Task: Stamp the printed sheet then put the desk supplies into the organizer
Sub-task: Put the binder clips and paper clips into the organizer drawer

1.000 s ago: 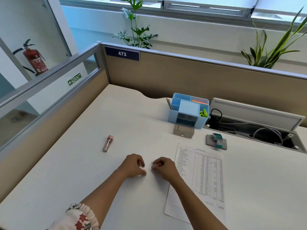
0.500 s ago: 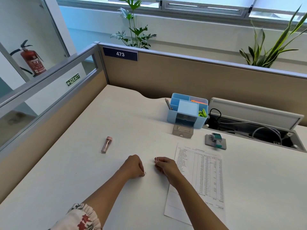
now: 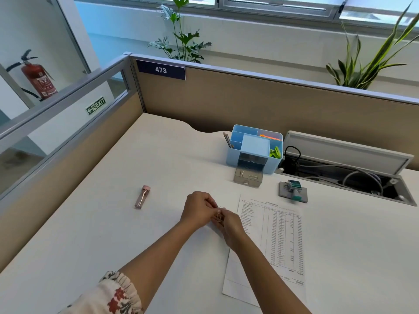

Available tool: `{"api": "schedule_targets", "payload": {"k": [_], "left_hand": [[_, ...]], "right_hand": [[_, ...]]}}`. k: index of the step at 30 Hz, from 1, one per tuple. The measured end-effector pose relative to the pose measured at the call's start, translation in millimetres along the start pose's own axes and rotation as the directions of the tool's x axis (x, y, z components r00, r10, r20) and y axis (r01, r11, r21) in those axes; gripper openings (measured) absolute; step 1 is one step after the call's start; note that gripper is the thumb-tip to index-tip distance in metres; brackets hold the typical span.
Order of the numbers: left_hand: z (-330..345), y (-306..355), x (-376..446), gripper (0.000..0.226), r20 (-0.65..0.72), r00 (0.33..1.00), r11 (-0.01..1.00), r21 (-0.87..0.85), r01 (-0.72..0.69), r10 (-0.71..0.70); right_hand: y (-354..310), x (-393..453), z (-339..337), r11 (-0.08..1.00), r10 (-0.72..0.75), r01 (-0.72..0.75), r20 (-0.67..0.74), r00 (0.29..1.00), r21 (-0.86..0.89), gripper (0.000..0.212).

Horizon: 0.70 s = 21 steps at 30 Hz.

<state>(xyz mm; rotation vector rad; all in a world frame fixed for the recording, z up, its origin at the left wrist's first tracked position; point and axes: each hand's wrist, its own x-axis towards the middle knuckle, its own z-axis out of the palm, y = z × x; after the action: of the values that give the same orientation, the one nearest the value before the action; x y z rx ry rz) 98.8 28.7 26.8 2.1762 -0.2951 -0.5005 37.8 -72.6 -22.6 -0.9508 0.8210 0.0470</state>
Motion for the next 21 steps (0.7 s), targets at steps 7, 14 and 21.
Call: {"api": "schedule_targets", "payload": {"k": [7,14,21], "left_hand": [[11.1,0.6,10.0,0.008,-0.087,0.994,0.997,-0.019,-0.07,0.068],[3.7,-38.4,36.9,0.066,0.086,0.996,0.976,0.216,-0.017,-0.002],[-7.6,-51.7,51.8,0.116,0.284,0.952,0.854,0.517,-0.053,-0.113]], "right_hand": [[-16.4,-1.2,-6.4,0.951,0.108,-0.107,0.013,0.994,0.289,0.028],[-55.3,14.3,-19.5,0.951,0.066,-0.018,-0.145,0.987,0.309,0.037],[-117.7,31.1,-23.5,0.926,-0.06,0.151,-0.262,0.963,0.346,0.037]]}}
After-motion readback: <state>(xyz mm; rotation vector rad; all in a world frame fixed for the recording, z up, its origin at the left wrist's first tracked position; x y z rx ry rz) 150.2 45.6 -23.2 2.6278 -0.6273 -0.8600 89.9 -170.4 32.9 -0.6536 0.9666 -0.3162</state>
